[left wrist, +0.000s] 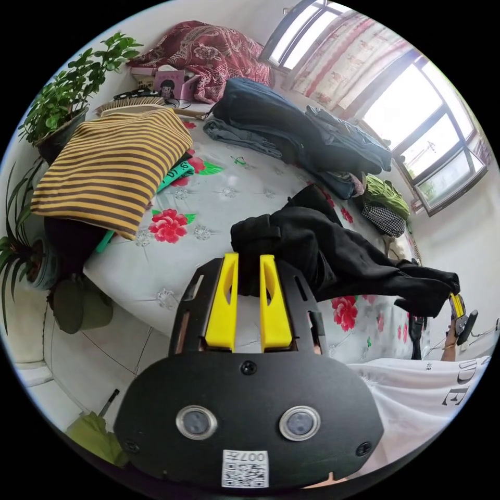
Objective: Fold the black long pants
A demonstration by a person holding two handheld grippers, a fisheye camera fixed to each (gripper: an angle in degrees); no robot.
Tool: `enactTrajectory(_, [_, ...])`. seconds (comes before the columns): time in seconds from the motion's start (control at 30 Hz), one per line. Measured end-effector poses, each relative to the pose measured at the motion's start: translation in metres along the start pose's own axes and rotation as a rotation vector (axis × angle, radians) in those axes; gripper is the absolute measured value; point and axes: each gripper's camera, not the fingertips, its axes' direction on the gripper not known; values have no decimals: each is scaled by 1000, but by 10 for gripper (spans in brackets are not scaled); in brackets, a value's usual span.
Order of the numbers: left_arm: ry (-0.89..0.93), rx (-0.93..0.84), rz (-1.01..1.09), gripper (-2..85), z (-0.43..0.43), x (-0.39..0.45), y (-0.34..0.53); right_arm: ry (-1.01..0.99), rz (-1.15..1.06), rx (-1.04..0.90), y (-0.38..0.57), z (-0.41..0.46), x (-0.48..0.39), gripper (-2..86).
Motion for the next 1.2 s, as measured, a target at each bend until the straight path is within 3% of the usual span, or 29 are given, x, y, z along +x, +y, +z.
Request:
enactTrajectory(0.07, [-18,18,-16,75,3,2,13,-171,99,-241,30,51,-19,40])
enactTrajectory(0.17, [9,29,-22,87,-3,0,24,-396,173,-410,78,82,-27,62])
enactTrajectory(0.27, [-25,33,12,88,-27,4,26,-435,272,-367,100,82,2,85])
enactTrajectory(0.33, [-112,145,42,77,-64,17,28,-453,362,-324,106,85,33,98])
enactTrajectory(0.47, [-107,241,166,91,-90,53,16,-675,516,-293,117,129,81,131])
enactTrajectory(0.57, [-38,147,294,117,-48,99,-1,-875,472,-362,113,172,52,144])
enactTrajectory(0.63, [-47,-17,367,125,18,137,-14,-941,373,-434,108,193,16,140])
enactTrajectory(0.73, [-227,-125,321,97,89,158,-27,-788,180,-513,104,206,-27,111])
enactTrajectory(0.87, [-247,-262,240,54,120,150,-49,-711,114,-368,105,177,33,48])
enactTrajectory(1.07, [26,30,341,40,-28,152,-25,-504,323,-17,176,55,225,27])
enactTrajectory(1.17, [65,26,421,41,-81,138,36,-364,539,-69,258,31,273,29])
enactTrajectory(1.2, [156,-50,401,43,-80,120,57,-372,593,-105,278,36,277,30])
